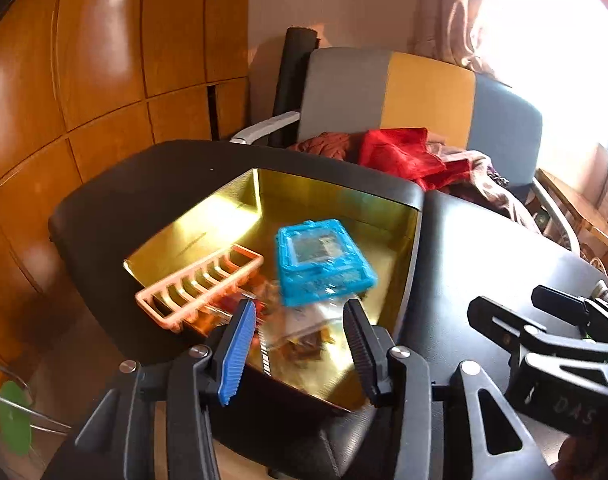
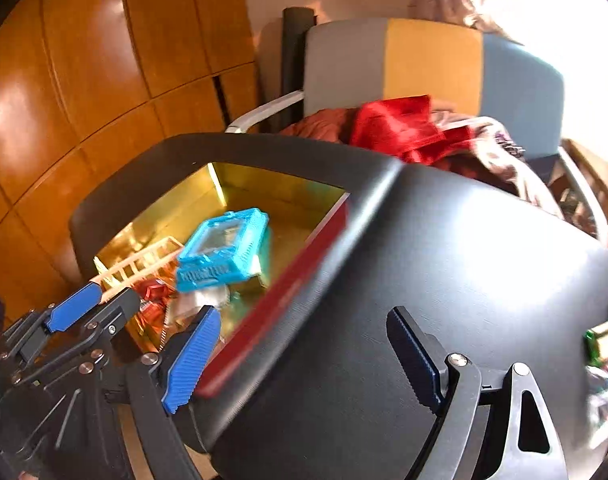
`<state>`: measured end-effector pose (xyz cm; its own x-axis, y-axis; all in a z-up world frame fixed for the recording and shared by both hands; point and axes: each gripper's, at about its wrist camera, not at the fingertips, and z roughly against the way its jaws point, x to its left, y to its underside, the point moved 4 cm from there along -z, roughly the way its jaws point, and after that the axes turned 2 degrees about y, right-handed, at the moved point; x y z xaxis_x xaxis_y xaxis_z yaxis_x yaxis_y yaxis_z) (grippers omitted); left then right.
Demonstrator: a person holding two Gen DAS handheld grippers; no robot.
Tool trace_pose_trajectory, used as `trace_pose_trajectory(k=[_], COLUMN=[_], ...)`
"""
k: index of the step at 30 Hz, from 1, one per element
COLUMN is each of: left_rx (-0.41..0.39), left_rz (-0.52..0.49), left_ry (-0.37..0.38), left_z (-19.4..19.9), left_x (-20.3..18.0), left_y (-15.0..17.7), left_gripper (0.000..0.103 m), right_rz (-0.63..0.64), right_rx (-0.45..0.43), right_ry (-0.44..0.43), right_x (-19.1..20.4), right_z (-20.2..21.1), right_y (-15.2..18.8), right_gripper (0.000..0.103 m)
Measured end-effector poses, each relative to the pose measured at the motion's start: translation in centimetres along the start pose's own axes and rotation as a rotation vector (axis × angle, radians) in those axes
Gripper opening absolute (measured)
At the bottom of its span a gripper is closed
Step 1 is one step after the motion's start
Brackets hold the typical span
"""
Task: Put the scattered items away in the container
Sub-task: 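Withdraw both grippers from the box toward the cracker packs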
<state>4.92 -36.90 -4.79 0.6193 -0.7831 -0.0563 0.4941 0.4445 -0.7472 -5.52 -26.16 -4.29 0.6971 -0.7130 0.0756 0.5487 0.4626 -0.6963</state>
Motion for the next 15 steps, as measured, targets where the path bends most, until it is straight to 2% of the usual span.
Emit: trace_pose_trajectory(k=[7,15], left_rx=[0.015,0.028], left_rz=[-0.056,-0.146], left_ry=[0.039,0.133], left_z=[0.6,1.1], left_x=[-3.6,-8.6], left_y=[1.5,2.9], left_gripper=[0.051,0.052], right_rz=[-0.016,-0.092], right_rx=[-0.028,-0.039], right_ry=[0.055,0.129], right_x=[-2.5,-7.1], right_z=[2.8,5.1], right_y=[2.5,5.1], right_gripper=[0.089,0.089])
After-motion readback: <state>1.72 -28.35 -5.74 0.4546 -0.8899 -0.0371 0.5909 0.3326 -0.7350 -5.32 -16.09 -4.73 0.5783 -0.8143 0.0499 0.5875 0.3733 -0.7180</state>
